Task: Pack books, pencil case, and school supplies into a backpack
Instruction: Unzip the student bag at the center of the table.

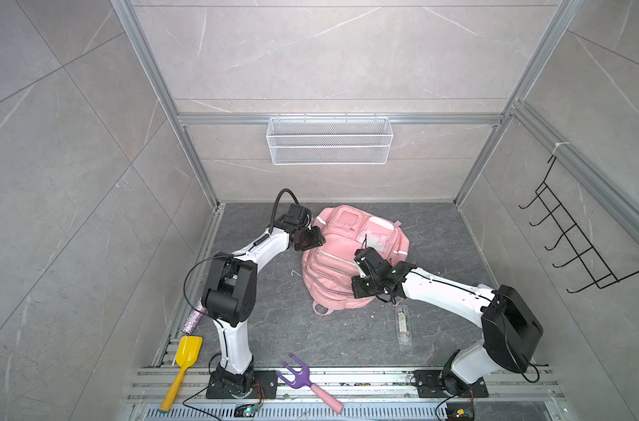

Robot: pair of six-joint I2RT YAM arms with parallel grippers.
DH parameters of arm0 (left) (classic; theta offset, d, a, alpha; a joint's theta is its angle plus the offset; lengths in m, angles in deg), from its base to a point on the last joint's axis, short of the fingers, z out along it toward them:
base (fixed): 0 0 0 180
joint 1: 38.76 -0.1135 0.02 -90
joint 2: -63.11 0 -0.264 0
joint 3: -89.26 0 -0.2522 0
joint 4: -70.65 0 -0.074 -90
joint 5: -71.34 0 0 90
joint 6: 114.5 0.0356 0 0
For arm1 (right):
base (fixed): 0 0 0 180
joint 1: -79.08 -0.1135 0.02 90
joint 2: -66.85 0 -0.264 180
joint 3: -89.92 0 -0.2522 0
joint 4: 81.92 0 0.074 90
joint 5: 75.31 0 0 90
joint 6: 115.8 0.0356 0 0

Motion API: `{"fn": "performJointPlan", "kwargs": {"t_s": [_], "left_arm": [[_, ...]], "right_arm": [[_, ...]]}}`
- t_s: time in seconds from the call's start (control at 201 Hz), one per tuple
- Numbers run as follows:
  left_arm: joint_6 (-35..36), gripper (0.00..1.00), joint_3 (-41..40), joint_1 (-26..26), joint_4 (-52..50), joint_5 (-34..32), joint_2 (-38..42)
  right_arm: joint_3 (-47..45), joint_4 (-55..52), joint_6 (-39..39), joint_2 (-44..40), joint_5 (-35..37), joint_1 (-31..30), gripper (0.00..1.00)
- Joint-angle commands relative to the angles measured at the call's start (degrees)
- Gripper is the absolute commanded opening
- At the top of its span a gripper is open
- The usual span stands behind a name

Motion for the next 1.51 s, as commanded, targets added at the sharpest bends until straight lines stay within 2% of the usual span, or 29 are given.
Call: {"fn": "performJointPlan", "kwargs": {"t_s": [0.0, 0.129, 0.189, 0.229, 0.403, 0.538, 0.782, 0.881, 1.05, 1.289, 1.503], "left_arm": [[4.75, 0.49, 3.25, -0.12, -1.40, 5.89, -2.15], [5.91, 0.49, 4.16, -0.14, -1.39, 7.35, -4.52], [5.73, 0.45, 4.31, -0.11, -0.94, 9.35, -5.45], [5.40, 0.39, 4.23, -0.11, -0.62, 10.21, -5.87], [3.01, 0.00, 1.47, -0.19, 2.13, 11.18, -4.33], [0.47, 0.00, -2.37, -1.63, 4.27, 9.80, -1.31], [-9.24, 0.00, -18.11, -8.76, 13.26, 6.83, 8.74], [-12.19, 0.00, -23.69, -9.14, 16.08, 5.06, 12.24], [-19.34, 0.00, -32.14, -8.79, 24.37, 5.71, 15.39], [-20.54, 0.00, -33.23, -7.76, 24.97, 5.11, 16.13], [-20.65, 0.00, -32.92, -7.01, 24.24, 4.15, 16.98]], "right_arm": [[0.38, -0.66, 0.54, -0.90, -0.62, 0.29, 0.07], [1.17, -0.97, 0.63, -0.27, -1.48, 0.04, 0.07], [1.03, -0.65, 0.80, -0.34, -1.50, -0.09, 0.06], [0.86, -0.33, 0.98, -0.35, -1.51, -0.19, 0.07], [0.96, 0.46, 1.53, 0.28, -2.03, -1.35, 0.07], [2.08, -0.36, 1.01, 1.30, -1.54, -2.41, 0.06], [3.96, -0.37, 1.09, 2.64, -1.93, -5.86, 0.07], [5.79, -0.50, 1.35, 4.61, -1.86, -8.52, 0.06], [10.71, -0.99, 1.77, 9.25, -1.94, -13.52, 0.06], [20.79, -2.23, 1.62, 17.12, -3.31, -18.49, 0.06], [29.51, -2.81, 1.79, 24.03, -4.40, -19.49, 0.04]]}}
